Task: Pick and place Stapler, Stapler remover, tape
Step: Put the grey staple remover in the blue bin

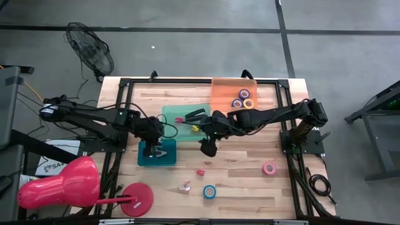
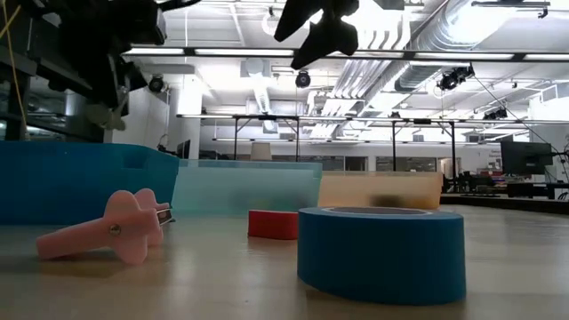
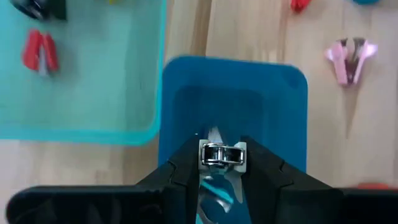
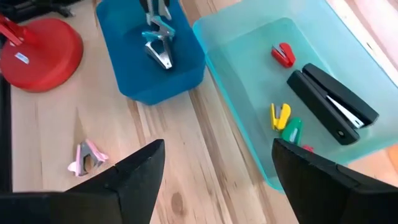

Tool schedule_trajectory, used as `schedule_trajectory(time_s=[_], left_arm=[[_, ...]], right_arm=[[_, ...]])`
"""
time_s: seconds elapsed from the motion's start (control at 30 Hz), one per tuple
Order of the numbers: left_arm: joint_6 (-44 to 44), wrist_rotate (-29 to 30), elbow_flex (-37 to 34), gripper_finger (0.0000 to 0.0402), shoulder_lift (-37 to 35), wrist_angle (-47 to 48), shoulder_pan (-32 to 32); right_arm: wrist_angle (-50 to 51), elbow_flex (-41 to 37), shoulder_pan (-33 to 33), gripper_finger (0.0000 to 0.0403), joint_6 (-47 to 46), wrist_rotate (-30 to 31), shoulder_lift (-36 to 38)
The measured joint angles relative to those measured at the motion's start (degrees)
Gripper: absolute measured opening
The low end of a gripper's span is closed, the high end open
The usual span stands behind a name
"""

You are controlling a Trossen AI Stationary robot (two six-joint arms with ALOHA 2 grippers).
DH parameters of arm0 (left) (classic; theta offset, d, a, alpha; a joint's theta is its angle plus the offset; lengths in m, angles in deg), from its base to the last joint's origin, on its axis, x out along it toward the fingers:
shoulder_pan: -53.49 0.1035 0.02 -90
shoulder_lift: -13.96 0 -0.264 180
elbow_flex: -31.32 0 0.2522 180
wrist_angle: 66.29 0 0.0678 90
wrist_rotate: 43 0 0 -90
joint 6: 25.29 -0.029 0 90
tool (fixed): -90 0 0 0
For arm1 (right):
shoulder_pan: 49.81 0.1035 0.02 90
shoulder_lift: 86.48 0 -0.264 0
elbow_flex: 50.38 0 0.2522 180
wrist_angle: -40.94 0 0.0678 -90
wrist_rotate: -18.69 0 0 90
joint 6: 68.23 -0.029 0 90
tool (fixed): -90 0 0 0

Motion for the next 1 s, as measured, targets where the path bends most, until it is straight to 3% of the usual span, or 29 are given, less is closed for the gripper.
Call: schedule_trajectory(time_s=[0.47, 0.67, 1.0], left_arm=[[5.02, -3.08, 0.02, 0.0082, 6.05, 1.95, -0.02], [4.93, -3.28, 0.02, 0.0114, 10.18, 1.47, -0.02], [4.53, -4.47, 0.02, 0.0124, 14.08, -0.39, -0.02]], right_arm=[[4.30, -0.02, 0.47, 0.0286, -5.73, -0.21, 0.04], [6.05, -0.04, 1.84, 0.0286, -6.97, -0.17, 0.04], [6.75, -0.06, 4.25, 0.0286, -10.48, 0.03, 0.04]])
